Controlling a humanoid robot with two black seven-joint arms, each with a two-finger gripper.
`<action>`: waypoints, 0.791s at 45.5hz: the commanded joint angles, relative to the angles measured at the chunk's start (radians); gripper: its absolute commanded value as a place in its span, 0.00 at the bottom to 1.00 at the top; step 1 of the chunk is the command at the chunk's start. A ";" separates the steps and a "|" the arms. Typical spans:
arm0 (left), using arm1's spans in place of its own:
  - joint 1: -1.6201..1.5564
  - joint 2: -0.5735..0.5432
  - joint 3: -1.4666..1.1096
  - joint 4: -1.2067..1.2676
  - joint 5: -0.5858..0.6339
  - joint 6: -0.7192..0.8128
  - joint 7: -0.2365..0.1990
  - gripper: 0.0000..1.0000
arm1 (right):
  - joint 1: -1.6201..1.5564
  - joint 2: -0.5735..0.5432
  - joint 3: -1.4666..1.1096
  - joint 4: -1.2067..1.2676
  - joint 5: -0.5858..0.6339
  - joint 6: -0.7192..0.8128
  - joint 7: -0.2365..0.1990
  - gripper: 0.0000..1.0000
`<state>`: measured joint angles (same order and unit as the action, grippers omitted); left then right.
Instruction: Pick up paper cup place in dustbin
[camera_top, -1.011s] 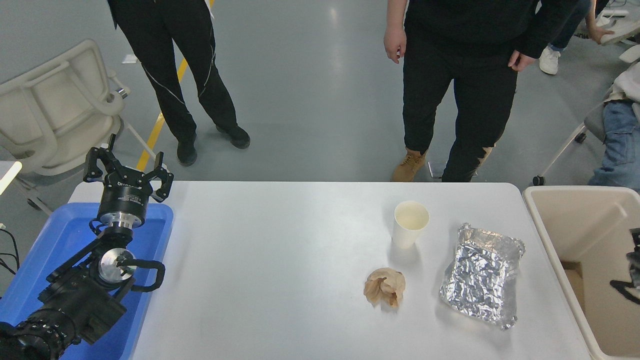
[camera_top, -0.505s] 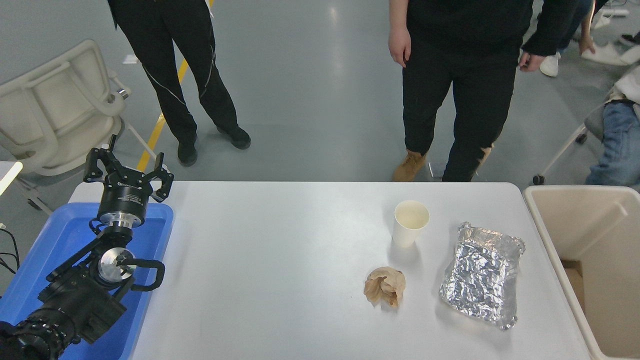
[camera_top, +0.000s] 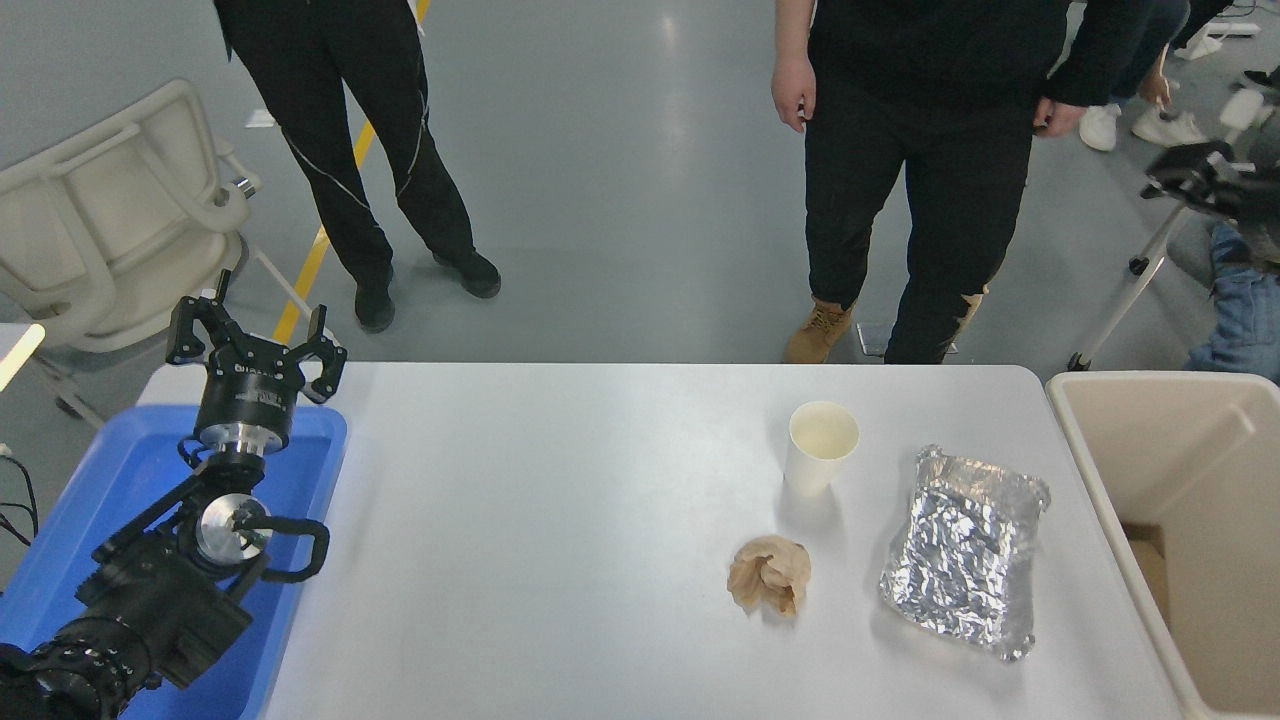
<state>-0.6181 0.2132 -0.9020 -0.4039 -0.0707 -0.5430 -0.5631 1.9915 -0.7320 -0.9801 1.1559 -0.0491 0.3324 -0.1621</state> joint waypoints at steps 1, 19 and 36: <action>0.000 0.000 0.000 -0.001 0.000 0.000 0.000 0.99 | 0.197 0.088 -0.071 0.149 -0.017 0.203 -0.001 1.00; 0.000 0.000 0.000 -0.001 0.000 0.000 0.000 0.99 | 0.411 0.293 -0.204 0.315 0.038 0.408 0.001 1.00; 0.000 0.000 0.000 0.000 0.000 0.000 0.000 0.99 | 0.435 0.404 -0.169 0.309 0.150 0.453 -0.001 1.00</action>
<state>-0.6182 0.2132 -0.9015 -0.4043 -0.0704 -0.5430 -0.5630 2.4088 -0.3912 -1.1652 1.4551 0.0615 0.7517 -0.1614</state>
